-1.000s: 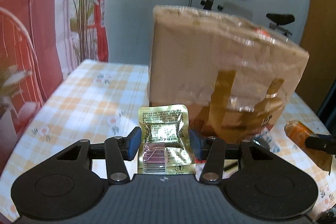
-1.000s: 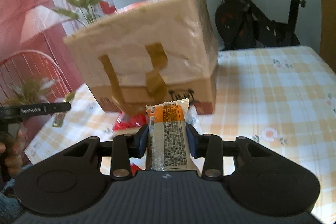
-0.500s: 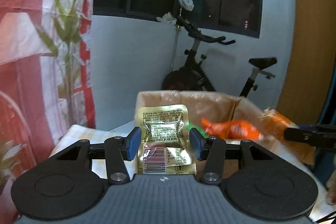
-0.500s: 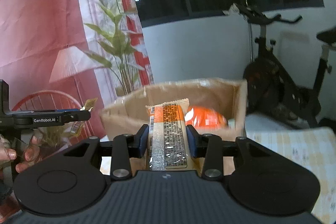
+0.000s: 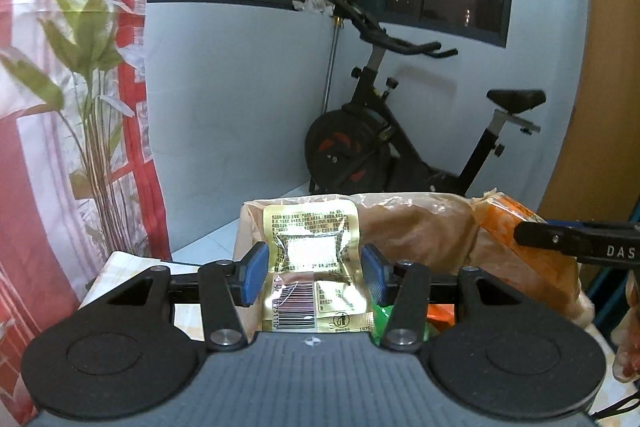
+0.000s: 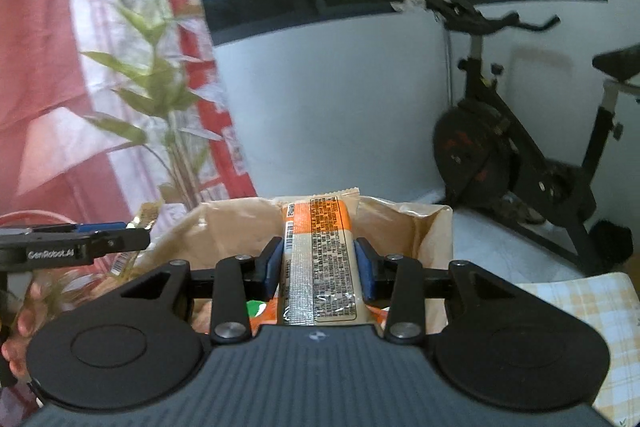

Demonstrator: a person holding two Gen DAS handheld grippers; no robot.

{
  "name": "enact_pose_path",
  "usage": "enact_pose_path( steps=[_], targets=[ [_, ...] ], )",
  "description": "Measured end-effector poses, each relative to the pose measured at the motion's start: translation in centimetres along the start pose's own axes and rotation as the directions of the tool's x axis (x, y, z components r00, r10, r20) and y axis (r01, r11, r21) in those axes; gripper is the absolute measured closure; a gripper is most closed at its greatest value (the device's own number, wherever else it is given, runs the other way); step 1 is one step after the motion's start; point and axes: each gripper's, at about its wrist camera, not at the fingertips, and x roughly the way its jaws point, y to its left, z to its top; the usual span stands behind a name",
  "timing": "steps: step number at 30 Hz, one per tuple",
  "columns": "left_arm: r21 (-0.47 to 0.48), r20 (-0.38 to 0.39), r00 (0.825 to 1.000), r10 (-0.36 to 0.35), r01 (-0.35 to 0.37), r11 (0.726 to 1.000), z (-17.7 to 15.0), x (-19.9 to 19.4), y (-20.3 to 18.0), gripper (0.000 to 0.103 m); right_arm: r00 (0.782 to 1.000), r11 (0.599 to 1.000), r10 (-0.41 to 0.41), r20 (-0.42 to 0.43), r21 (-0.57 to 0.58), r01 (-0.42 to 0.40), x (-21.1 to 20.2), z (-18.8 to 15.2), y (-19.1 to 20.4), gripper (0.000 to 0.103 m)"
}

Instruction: Organize snacks

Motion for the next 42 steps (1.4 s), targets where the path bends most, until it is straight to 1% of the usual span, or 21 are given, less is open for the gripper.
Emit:
enact_pose_path(
  steps=[2, 5, 6, 8, 9, 10, 11, 12, 13, 14, 16, 17, 19, 21, 24, 26, 31, 33, 38, 40, 42],
  targets=[
    [0.009, -0.015, 1.000, -0.004, 0.004, 1.000, 0.1, 0.9, 0.0, 0.044, 1.000, 1.000, -0.008, -0.021, 0.009, 0.008, 1.3, 0.3, -0.5, 0.063],
    [0.006, -0.027, 1.000, 0.007, -0.007, 1.000, 0.0, 1.7, 0.2, 0.042, 0.998, 1.000, -0.022, -0.056, 0.005, 0.022, 3.1, 0.4, -0.8, 0.062],
    [0.003, -0.026, 1.000, 0.011, -0.011, 1.000, 0.0, 1.8, 0.2, 0.040, 0.997, 1.000, -0.028, -0.068, 0.005, 0.028, 3.5, 0.3, -0.9, 0.061],
    [0.003, -0.018, 1.000, 0.014, -0.014, 1.000, 0.0, 1.8, 0.4, 0.029, 0.997, 0.999, -0.038, -0.071, 0.011, 0.039, 3.9, 0.3, -1.1, 0.060],
    [0.004, -0.014, 1.000, 0.018, -0.018, 1.000, 0.0, 1.6, 0.4, 0.028, 0.997, 0.999, -0.041, -0.066, 0.017, 0.042, 3.9, 0.3, -1.2, 0.057],
    [0.006, -0.012, 1.000, 0.020, -0.020, 1.000, 0.0, 1.4, 0.5, 0.025, 0.997, 0.999, -0.037, -0.063, 0.021, 0.039, 3.9, 0.4, -1.3, 0.051],
    [0.005, -0.011, 1.000, 0.022, -0.022, 1.000, 0.0, 1.1, 0.5, 0.023, 0.998, 0.999, -0.035, -0.059, 0.024, 0.037, 3.7, 0.5, -1.3, 0.048],
    [0.000, -0.011, 1.000, 0.021, -0.021, 1.000, 0.0, 0.8, 0.6, 0.022, 0.998, 0.999, -0.035, -0.050, 0.022, 0.036, 3.4, 0.6, -1.3, 0.041],
    [-0.008, -0.009, 1.000, 0.017, -0.017, 1.000, 0.0, 0.4, 0.7, 0.019, 0.999, 0.999, -0.034, -0.039, 0.018, 0.035, 3.1, 0.7, -1.2, 0.035],
    [-0.018, -0.007, 1.000, 0.010, -0.010, 1.000, 0.0, -0.1, 0.9, 0.015, 0.999, 0.999, -0.034, -0.023, 0.014, 0.034, 2.6, 0.8, -1.0, 0.032],
    [-0.044, -0.001, 1.000, -0.004, 0.004, 0.999, -0.2, -1.1, 1.5, 0.009, 1.000, 0.999, -0.031, 0.006, 0.012, 0.031, 1.4, 0.7, -0.8, 0.021],
    [-0.057, 0.001, 1.000, -0.008, 0.008, 0.998, -0.3, -1.4, 1.8, 0.008, 0.999, 0.999, -0.030, 0.017, 0.013, 0.030, 1.0, 0.6, -0.6, 0.018],
    [-0.082, -0.006, 1.000, -0.014, 0.013, 0.997, -0.9, -2.3, 2.3, 0.008, 0.998, 1.000, -0.019, 0.052, 0.011, 0.018, -0.1, 0.3, -0.1, 0.007],
    [-0.106, -0.015, 1.000, -0.021, 0.019, 0.994, -1.5, -3.1, 2.9, 0.008, 0.997, 1.000, -0.009, 0.083, 0.009, 0.008, -1.3, -0.3, 0.5, 0.000],
    [-0.134, -0.006, 1.000, -0.015, 0.014, 0.991, -2.6, -4.7, 3.7, 0.008, 0.995, 1.000, -0.003, 0.099, 0.006, 0.002, -2.8, -1.1, 1.1, 0.000],
    [-0.140, -0.006, 1.000, 0.003, -0.004, 0.990, -3.5, -5.6, 4.0, 0.008, 0.995, 1.000, 0.015, 0.096, 0.009, -0.015, -3.7, -1.8, 1.4, 0.000],
    [-0.113, -0.016, 0.999, 0.031, -0.032, 0.993, -6.2, -7.7, 4.0, 0.010, 0.997, 0.999, 0.049, 0.068, 0.006, -0.049, -5.4, -4.1, 2.1, 0.000],
    [-0.105, -0.033, 0.999, 0.030, -0.033, 0.994, -7.5, -8.1, 3.9, 0.011, 0.997, 0.999, 0.052, 0.051, 0.014, -0.053, -5.9, -5.2, 2.1, 0.000],
    [-0.091, -0.079, 0.996, 0.028, -0.035, 0.995, -10.4, -8.3, 3.5, 0.012, 0.999, 1.000, 0.026, 0.033, 0.018, -0.026, -6.9, -8.3, 2.5, 0.000],
    [-0.098, -0.094, 0.995, 0.026, -0.035, 0.995, -11.5, -8.2, 3.4, 0.013, 0.999, 0.999, 0.047, 0.002, 0.011, -0.047, -7.1, -9.5, 2.7, 0.000],
    [-0.096, -0.101, 0.994, 0.030, -0.040, 0.995, -12.4, -8.2, 3.1, 0.014, 0.999, 0.999, 0.034, -0.020, -0.015, -0.034, -7.2, -10.7, 3.1, 0.000]
  ],
)
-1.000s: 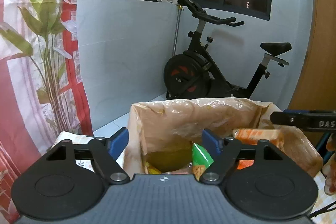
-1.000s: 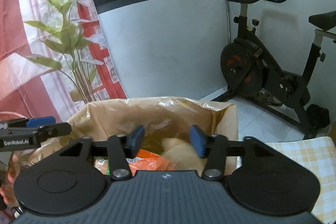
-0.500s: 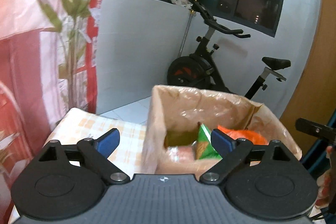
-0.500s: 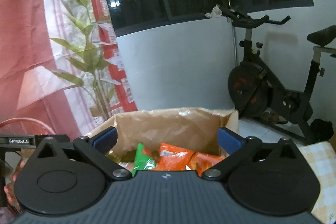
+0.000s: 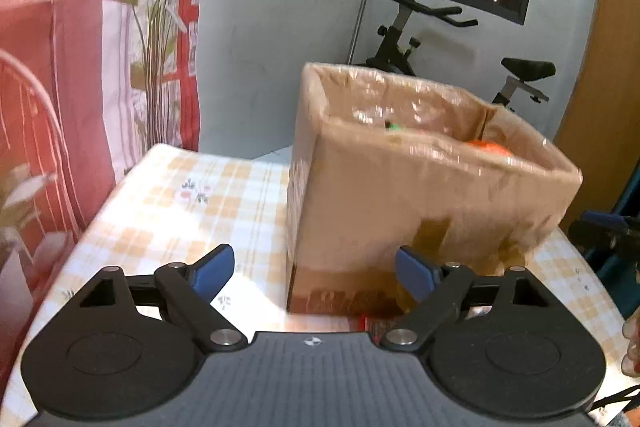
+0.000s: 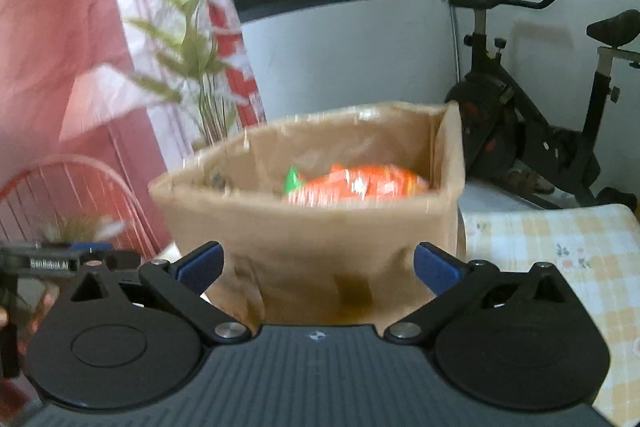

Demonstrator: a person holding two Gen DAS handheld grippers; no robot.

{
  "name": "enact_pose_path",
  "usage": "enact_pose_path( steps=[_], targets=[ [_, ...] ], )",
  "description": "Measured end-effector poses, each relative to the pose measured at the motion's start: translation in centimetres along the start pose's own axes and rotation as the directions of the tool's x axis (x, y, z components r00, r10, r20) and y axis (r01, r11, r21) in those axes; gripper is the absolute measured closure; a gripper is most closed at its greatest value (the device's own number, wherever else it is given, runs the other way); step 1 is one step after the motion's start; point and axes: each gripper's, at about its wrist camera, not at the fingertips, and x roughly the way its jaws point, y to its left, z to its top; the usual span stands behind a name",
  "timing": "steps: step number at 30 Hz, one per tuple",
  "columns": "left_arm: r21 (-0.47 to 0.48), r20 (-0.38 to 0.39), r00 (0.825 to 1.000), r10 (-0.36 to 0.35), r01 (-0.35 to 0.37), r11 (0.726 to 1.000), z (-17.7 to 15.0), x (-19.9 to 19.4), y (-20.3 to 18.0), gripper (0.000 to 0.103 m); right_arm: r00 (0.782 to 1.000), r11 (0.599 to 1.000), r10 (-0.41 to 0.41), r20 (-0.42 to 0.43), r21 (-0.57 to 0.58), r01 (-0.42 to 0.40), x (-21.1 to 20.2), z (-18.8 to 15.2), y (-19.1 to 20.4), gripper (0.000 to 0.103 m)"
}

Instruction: Organize snacks

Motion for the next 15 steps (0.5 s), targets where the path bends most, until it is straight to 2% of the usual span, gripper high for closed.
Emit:
enact_pose_path(
  steps=[3, 7, 15],
  targets=[
    [0.015, -0.022, 1.000, 0.010, -0.009, 1.000, -1.4, 0.4, -0.4, 0.014, 0.999, 0.997, -0.026, -0.040, -0.080, 0.022, 0.2, -1.9, 1.3, 0.000],
    [0.020, -0.065, 0.998, 0.007, -0.006, 1.000, -3.4, 0.9, -0.7, 0.015, 0.993, 0.993, -0.015, -0.117, -0.118, 0.002, 0.9, -4.6, 2.2, 0.000],
    [0.000, -0.138, 0.990, 0.009, -0.009, 1.000, -6.7, 1.4, -0.5, 0.019, 0.960, 0.977, -0.053, -0.276, -0.213, -0.007, 2.3, -9.3, 3.4, 0.006]
  ],
)
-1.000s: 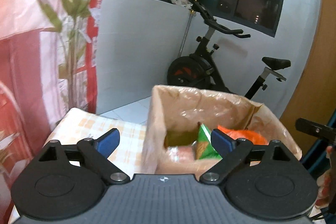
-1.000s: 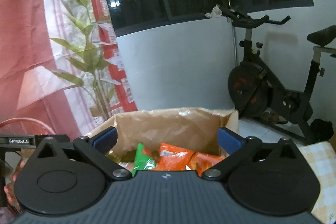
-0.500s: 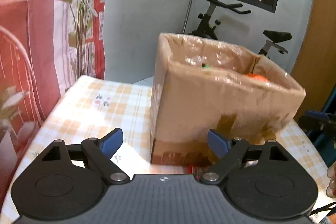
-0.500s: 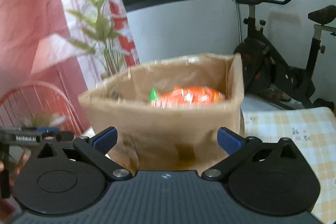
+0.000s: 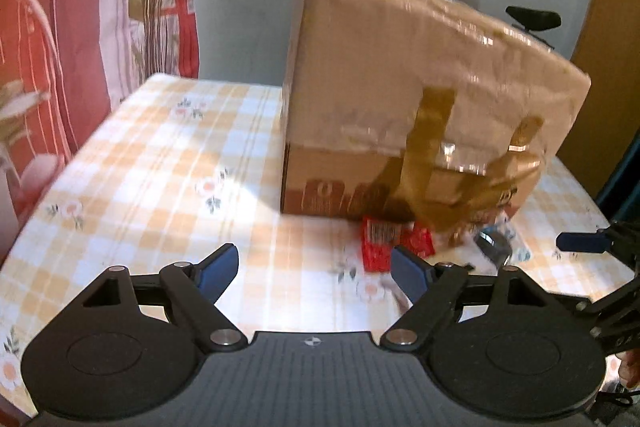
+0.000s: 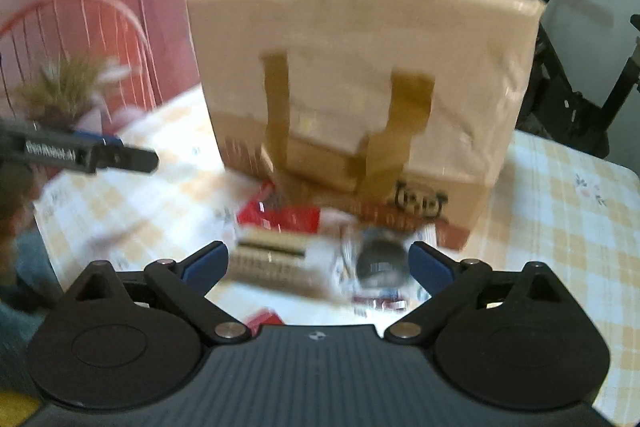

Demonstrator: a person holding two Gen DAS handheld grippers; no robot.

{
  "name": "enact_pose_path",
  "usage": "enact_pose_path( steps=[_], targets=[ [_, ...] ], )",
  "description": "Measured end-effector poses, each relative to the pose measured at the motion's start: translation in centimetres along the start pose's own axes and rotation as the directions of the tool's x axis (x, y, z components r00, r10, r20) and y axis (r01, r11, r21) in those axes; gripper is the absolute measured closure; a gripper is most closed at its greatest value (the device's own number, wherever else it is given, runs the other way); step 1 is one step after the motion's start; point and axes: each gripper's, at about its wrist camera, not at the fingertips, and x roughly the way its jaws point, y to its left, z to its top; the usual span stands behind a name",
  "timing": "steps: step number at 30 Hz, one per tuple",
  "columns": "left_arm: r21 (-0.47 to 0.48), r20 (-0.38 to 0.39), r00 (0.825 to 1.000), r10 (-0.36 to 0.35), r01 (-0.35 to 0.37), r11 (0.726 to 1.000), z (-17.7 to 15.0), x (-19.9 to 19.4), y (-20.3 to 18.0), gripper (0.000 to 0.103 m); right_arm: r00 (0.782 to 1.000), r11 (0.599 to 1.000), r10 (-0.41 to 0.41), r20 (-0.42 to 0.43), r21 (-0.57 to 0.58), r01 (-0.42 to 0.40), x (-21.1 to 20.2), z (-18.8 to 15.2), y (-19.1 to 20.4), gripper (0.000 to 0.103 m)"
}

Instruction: Organize snacks

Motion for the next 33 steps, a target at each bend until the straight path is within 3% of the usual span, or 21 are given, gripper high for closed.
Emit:
enact_pose_path(
  steps=[11, 14, 24, 29, 33],
  targets=[
    [0.013, -0.062, 0.998, -0.018, 0.019, 1.000, -2.1, 1.0, -0.8, 0.020, 0.986, 0.992, 0.044, -0.161, -0.111, -0.062, 2.2, -4.3, 2.1, 0.023],
    [0.014, -0.068, 0.998, -0.020, 0.021, 1.000, -2.3, 1.1, -0.8, 0.020, 0.980, 0.990, 0.076, -0.181, -0.107, -0.096, 2.5, -4.7, 2.3, 0.023],
    [0.004, -0.085, 0.996, -0.012, 0.012, 1.000, -2.3, 1.5, -0.8, 0.021, 0.972, 0.976, 0.100, -0.211, -0.171, -0.138, 3.1, -5.4, 3.1, 0.022],
    [0.005, -0.088, 0.996, -0.009, 0.010, 1.000, -2.3, 1.5, -0.8, 0.021, 0.977, 0.980, 0.092, -0.192, -0.157, -0.123, 3.2, -5.2, 2.6, 0.035],
    [0.005, -0.090, 0.996, -0.010, 0.010, 1.000, -2.4, 1.6, -0.8, 0.021, 0.980, 0.983, 0.083, -0.178, -0.145, -0.110, 3.4, -5.0, 2.3, 0.038]
  ],
)
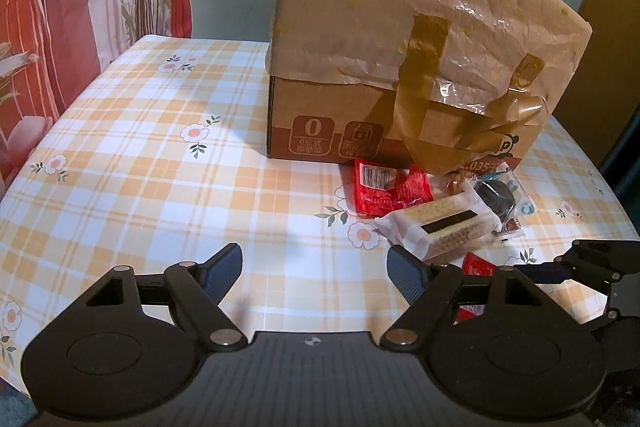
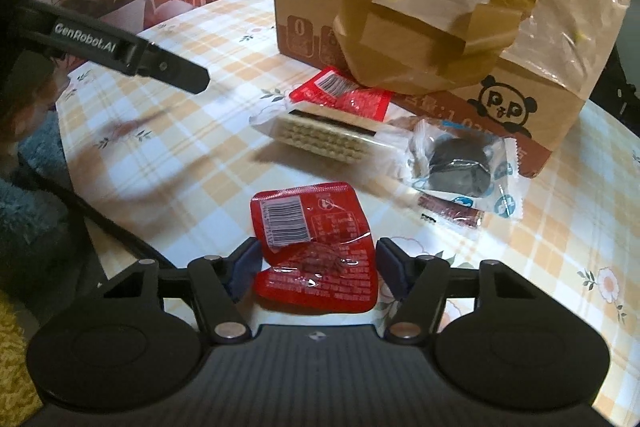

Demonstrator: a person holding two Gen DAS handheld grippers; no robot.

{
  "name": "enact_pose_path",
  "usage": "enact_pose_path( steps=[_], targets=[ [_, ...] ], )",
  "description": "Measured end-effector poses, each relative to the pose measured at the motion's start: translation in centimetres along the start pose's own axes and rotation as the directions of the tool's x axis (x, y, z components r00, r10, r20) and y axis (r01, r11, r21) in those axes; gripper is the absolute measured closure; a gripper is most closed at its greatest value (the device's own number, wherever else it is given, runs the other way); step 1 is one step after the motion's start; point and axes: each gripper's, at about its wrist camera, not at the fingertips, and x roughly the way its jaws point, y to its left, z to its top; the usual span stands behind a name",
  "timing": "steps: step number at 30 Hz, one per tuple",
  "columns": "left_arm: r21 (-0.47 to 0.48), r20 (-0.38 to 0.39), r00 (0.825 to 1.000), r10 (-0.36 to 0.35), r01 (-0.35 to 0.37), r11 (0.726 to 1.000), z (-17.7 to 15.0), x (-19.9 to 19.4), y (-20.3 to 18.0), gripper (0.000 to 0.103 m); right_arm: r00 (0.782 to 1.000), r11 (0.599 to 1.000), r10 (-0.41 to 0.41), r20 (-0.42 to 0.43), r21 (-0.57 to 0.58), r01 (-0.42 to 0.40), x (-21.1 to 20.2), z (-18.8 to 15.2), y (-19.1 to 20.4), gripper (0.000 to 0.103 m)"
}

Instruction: Organize snacks

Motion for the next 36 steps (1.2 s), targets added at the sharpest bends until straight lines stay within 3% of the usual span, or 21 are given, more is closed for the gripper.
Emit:
enact_pose_path(
  steps=[7, 13, 21, 25, 31, 36],
  targets=[
    [0.010, -0.014, 1.000, -0.003, 0.003, 1.000, -0.2, 0.3, -0.2, 0.022, 1.000, 1.000, 0.005, 0.022, 0.006, -0.005, -0.1, 0.1, 0.0, 0.040],
    [0.102, 0.005, 0.992, -0.123, 0.122, 0.987, 1.1, 1.8, -1.7, 0.023, 0.999, 1.000, -0.001, 0.044, 0.026, 0.000, -0.9, 0.0, -0.8, 0.040],
    [0.273, -0.058, 0.962, -0.267, 0.273, 0.922, 2.9, 5.6, -5.9, 0.027, 0.999, 0.998, -0.022, 0.047, 0.066, 0.019, -1.2, -0.4, -2.1, 0.040],
    [0.224, -0.101, 0.934, -0.342, 0.356, 0.907, 3.6, 7.7, -6.3, 0.027, 0.999, 0.997, -0.023, 0.045, 0.078, 0.020, -1.2, -0.4, -2.6, 0.040],
    [0.211, -0.137, 0.921, -0.364, 0.386, 0.898, 3.7, 8.8, -6.4, 0.027, 0.999, 0.996, -0.018, 0.044, 0.089, 0.014, -0.9, -0.4, -2.9, 0.040],
    [0.248, -0.165, 0.926, -0.341, 0.373, 0.894, 2.4, 8.7, -6.4, 0.031, 0.999, 0.995, -0.016, 0.040, 0.096, 0.012, -0.7, -0.4, -3.1, 0.040]
  ],
)
